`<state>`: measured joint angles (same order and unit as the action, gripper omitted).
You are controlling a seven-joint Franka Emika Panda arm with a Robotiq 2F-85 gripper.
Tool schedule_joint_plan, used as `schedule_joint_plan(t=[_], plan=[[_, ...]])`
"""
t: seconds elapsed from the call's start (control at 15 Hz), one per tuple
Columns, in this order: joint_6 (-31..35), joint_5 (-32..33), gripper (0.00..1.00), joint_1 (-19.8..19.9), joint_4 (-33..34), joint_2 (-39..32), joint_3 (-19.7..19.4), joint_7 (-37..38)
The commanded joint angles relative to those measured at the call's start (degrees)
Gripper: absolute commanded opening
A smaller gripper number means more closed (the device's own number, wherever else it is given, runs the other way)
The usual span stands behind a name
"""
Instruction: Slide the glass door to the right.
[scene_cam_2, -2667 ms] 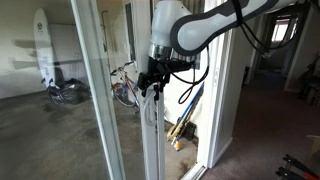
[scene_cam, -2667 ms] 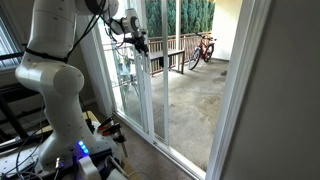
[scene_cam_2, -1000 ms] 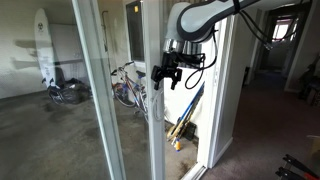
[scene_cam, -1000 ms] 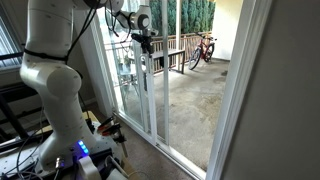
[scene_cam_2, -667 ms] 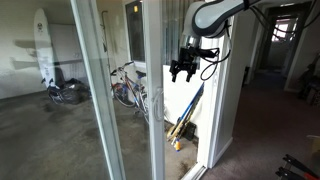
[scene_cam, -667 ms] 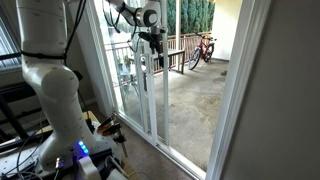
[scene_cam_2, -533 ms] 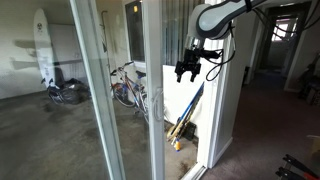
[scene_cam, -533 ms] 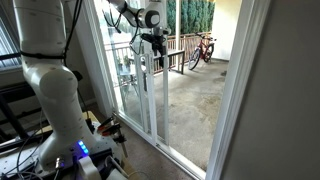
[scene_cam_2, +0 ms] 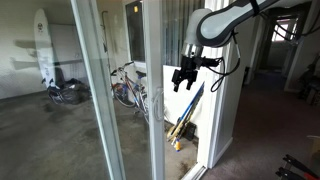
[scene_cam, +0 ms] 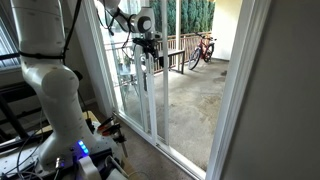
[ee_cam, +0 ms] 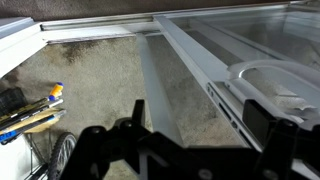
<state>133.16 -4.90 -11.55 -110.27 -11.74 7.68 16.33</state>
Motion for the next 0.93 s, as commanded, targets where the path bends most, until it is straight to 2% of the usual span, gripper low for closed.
schedule_joint_plan(t=[0.0,0.33,0.87], plan=[[5.42,0.35,1.0,-1.16,-2.89,1.85,1.57,-1.62],[12.86,-0.58,1.0,-2.47,-2.83,0.92,2.94,-1.18],[19.31,-1.33,1.0,-3.01,-2.93,-1.42,3.85,-0.99]])
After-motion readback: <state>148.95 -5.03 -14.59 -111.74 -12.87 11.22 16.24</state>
